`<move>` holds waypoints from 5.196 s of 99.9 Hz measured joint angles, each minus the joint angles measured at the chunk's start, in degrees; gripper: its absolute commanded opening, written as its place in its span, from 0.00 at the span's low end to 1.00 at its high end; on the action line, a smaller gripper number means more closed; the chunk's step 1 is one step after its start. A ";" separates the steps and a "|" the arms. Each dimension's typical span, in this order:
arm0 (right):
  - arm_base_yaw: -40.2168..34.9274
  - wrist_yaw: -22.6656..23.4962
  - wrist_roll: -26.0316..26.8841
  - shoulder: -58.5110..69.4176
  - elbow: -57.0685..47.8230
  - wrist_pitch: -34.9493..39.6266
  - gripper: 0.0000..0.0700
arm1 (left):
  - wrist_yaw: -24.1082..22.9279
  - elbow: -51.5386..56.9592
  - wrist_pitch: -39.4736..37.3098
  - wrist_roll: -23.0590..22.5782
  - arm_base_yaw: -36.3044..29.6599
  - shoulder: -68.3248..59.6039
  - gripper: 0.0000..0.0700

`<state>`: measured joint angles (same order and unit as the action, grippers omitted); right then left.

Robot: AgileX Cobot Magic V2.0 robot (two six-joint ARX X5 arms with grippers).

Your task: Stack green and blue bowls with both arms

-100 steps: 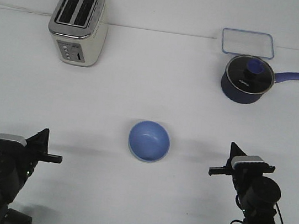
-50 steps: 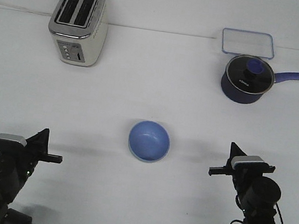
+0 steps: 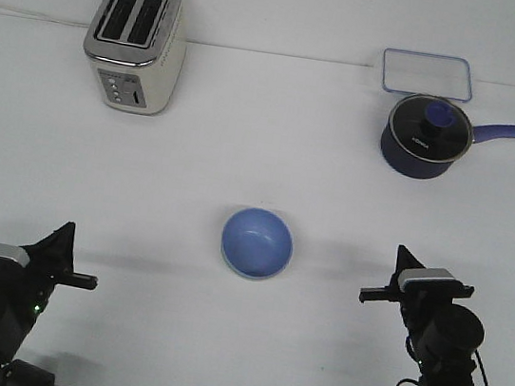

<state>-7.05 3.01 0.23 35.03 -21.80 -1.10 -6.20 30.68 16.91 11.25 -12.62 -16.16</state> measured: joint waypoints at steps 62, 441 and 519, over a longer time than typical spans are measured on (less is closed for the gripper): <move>0.00 0.00 0.00 0.00 0.00 0.00 0.00 | 0.20 -15.96 -17.46 -4.85 3.39 12.02 0.01; 6.36 -0.26 -0.04 -34.88 20.90 -4.44 0.00 | 0.37 -28.74 -32.52 -6.51 7.04 15.87 0.01; 6.36 -0.24 -0.04 -34.88 20.92 -5.53 0.00 | 0.37 -28.74 -32.52 -6.49 7.04 15.87 0.01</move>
<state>-0.69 2.76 0.19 0.14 -0.89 -6.63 -5.82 1.93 -15.62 4.75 -5.58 -0.30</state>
